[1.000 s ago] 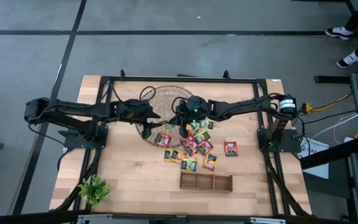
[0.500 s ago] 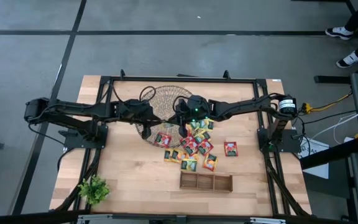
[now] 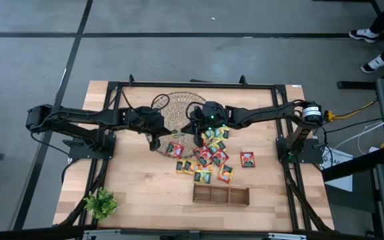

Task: Pick & Place Tea
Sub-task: Put the yellow tea bag into the middle section of the wooden organizer

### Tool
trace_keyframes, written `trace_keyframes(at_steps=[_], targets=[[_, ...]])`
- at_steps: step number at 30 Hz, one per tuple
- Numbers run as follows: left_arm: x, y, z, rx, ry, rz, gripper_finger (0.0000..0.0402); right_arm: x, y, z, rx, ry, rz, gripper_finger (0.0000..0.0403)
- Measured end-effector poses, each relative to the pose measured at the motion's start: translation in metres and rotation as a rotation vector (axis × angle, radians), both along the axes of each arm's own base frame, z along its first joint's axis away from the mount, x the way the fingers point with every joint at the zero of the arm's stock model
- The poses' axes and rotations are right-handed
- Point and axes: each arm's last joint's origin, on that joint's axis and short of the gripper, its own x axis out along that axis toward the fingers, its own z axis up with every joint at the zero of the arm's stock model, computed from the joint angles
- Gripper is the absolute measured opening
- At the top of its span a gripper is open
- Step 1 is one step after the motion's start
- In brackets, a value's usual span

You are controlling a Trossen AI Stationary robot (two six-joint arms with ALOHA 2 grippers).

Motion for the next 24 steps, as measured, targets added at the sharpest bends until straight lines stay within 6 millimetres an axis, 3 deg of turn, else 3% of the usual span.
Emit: trace_keyframes(at_steps=[6,13,18,24], targets=[[0.004,-0.011,0.024,0.025,0.015,-0.046,0.0002,-0.022,0.007,0.03,-0.087,0.036,-0.042,0.0031],[0.021,-0.027,0.039,0.047,0.012,-0.135,0.0002,-0.05,0.03,0.056,-0.148,0.103,-0.15,0.0032],[0.039,-0.033,0.04,0.049,0.064,-0.171,0.0002,-0.054,0.05,0.059,-0.067,0.119,-0.086,0.0032],[0.065,-0.032,0.041,0.058,0.121,-0.177,0.0002,-0.051,0.07,0.053,-0.097,0.117,-0.009,0.0032]])
